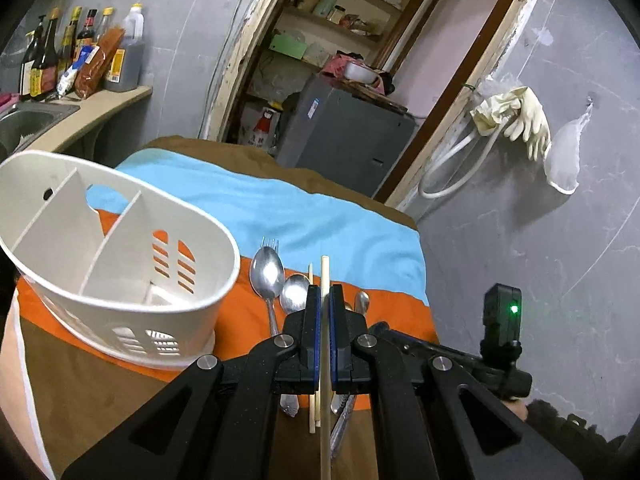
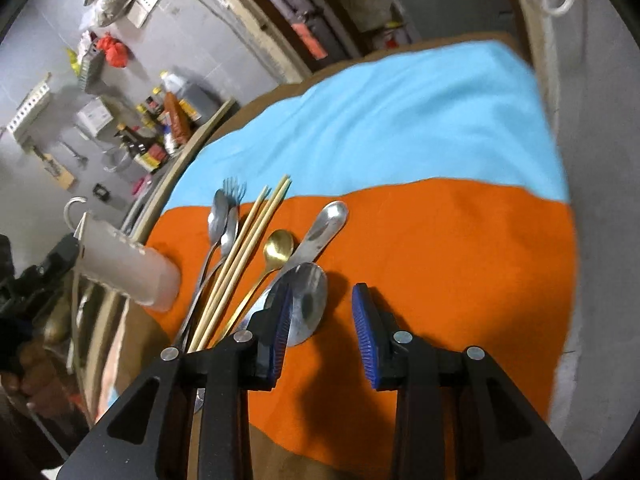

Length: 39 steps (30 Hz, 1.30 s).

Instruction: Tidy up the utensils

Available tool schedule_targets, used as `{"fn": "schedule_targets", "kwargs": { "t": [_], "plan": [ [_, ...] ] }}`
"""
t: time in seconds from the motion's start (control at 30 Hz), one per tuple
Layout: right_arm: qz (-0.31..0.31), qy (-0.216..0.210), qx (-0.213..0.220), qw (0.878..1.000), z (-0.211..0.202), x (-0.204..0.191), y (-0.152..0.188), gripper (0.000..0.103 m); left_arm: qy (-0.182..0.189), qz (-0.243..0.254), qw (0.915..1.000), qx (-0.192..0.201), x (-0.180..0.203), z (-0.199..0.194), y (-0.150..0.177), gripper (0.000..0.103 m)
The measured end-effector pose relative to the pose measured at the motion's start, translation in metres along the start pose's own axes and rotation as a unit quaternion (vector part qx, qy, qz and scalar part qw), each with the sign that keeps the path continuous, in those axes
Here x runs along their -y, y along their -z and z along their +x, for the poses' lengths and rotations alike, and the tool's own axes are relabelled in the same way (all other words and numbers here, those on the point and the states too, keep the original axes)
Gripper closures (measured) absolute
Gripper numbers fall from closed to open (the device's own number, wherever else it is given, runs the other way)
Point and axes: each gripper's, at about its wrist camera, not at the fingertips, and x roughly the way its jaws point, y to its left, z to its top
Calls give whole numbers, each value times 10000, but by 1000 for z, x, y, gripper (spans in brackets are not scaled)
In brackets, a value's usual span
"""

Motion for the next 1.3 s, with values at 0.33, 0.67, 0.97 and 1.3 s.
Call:
{"fn": "schedule_targets", "kwargs": {
  "t": [0.33, 0.67, 0.97, 1.3],
  "plan": [
    [-122, -387, 59, 9992, -2, -12, 2, 100, -56, -81, 10000, -15, -2, 9, 9, 101],
    [-1084, 209, 1369, 9844, -73, -111, -5, 102, -174, -171, 9988, 436, -9, -27, -13, 101],
    [-1599, 167, 1898, 9686, -91, -176, -30, 102, -333, -289, 9942, 985, -37, -75, -54, 101],
    [-2489, 544, 2797, 9257, -100, -272, -64, 102, -718, -214, 9804, 1820, -96, -120, -122, 101]
  ]
}}
